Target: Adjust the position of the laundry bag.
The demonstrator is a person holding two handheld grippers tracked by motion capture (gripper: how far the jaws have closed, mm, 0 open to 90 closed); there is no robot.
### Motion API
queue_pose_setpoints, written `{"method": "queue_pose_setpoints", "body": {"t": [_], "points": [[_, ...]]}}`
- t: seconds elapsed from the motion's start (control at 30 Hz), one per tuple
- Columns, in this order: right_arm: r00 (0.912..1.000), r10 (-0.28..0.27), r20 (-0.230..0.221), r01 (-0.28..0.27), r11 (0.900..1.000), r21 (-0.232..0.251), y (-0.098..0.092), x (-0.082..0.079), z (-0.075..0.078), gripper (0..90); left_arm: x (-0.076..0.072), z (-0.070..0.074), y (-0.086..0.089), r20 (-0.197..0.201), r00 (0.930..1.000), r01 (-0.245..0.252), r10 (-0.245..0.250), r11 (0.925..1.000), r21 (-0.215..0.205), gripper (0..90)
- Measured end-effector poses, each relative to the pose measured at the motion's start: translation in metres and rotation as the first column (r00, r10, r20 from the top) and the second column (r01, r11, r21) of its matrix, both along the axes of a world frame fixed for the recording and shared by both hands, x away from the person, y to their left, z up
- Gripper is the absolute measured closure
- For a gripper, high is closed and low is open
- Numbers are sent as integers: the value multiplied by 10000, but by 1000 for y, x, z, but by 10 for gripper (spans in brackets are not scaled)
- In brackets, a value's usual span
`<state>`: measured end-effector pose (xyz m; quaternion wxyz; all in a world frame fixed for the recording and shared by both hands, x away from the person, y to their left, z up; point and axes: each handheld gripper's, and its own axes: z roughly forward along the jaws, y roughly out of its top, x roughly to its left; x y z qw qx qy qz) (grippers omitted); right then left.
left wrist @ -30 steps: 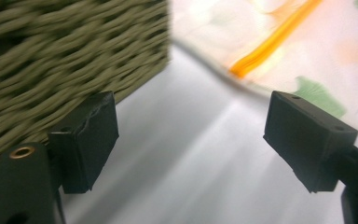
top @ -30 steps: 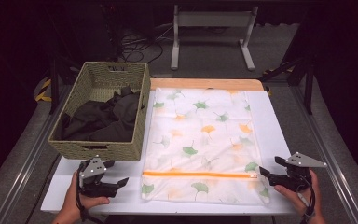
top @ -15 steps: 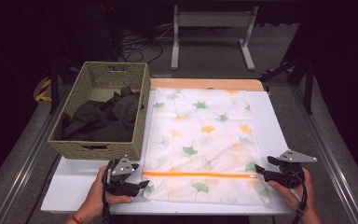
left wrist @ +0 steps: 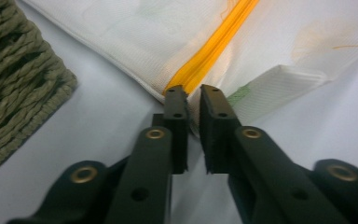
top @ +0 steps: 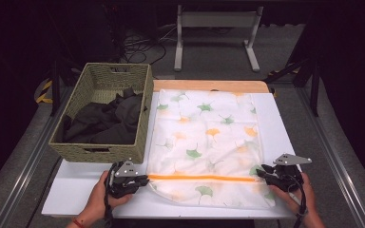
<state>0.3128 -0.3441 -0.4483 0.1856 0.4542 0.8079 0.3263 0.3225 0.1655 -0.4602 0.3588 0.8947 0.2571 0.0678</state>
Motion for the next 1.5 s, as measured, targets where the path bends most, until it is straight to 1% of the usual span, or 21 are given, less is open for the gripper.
{"method": "queue_pose_setpoints", "body": {"t": [0.03,0.1,0.17,0.27,0.4,0.43,0.6,0.67,0.8,0.87,0.97,1.03,1.13,1.2,1.23,1.3,1.33,1.37,1.4,1.43,1.5], "points": [[10000,0,0,0,10000,0,0,0,0,733,0,0,0,0,10000,0,0,10000,0,845],[9998,-154,-105,156,9997,191,-3,2,1,872,-1,0,-1,39,10000,-43,43,10000,31,862],[9998,-130,-170,134,9996,243,-4,4,1,885,0,1,-2,137,9998,-116,115,9999,67,868],[9998,-159,-118,164,9992,361,-5,10,0,888,5,1,-5,336,9992,-204,198,9996,188,870],[9993,-376,20,375,9987,334,-6,23,1,890,13,1,-10,533,9980,-349,336,9991,232,870],[9992,-383,130,379,9989,283,-7,27,1,890,14,1,-11,606,9975,-382,366,9989,257,870],[9990,-403,218,395,9986,342,-10,41,0,890,17,2,-18,1071,9935,-450,380,9969,640,867],[9988,-476,149,470,9983,359,-10,47,0,891,18,2,-21,1309,9908,-442,336,9959,793,866],[9983,-536,215,533,9985,158,-7,59,1,882,20,2,-19,1267,9910,-508,422,9966,651,856],[9979,-595,243,590,9981,193,-7,61,1,827,20,2,-16,1218,9914,-544,472,9970,558,828],[9964,-805,280,796,9963,322,-11,56,2,740,16,3,-9,1242,9908,-581,529,9976,384,759],[9943,-1021,319,1007,9941,412,-16,49,5,688,12,5,-2,1259,9915,-350,331,9993,127,697],[9954,-926,225,915,9947,476,-21,34,7,619,2,7,9,1437,9895,-169,168,9999,-2,591],[9969,-780,39,776,9951,607,-24,25,6,584,-3,7,15,1397,9901,-128,142,9999,-109,537],[9971,-761,-52,763,9950,645,-25,22,6,566,-6,7,17,1483,9887,-193,206,9998,-100,512],[9974,-580,-430,606,9962,626,-25,17,4,516,-11,8,20,1582,9871,-214,229,9997,-114,441],[9974,-580,-430,606,9962,626,-25,17,4,516,-11,8,20,1582,9871,-214,229,9997,-114,429],[9984,-360,-441,385,9975,585,-24,16,3,478,-13,8,20,1587,9871,-205,228,9997,-158,406],[9984,-360,-441,385,9975,585,-24,16,3,478,-14,8,21,1614,9866,-230,248,9997,-126,406],[9985,-299,-453,326,9976,609,-23,16,3,477,-15,7,21,1619,9865,-232,248,9997,-118,382],[9990,-250,-369,267,9985,480,-20,16,2,489,-15,6,21,1659,9857,-297,284,9995,52,350]]}}
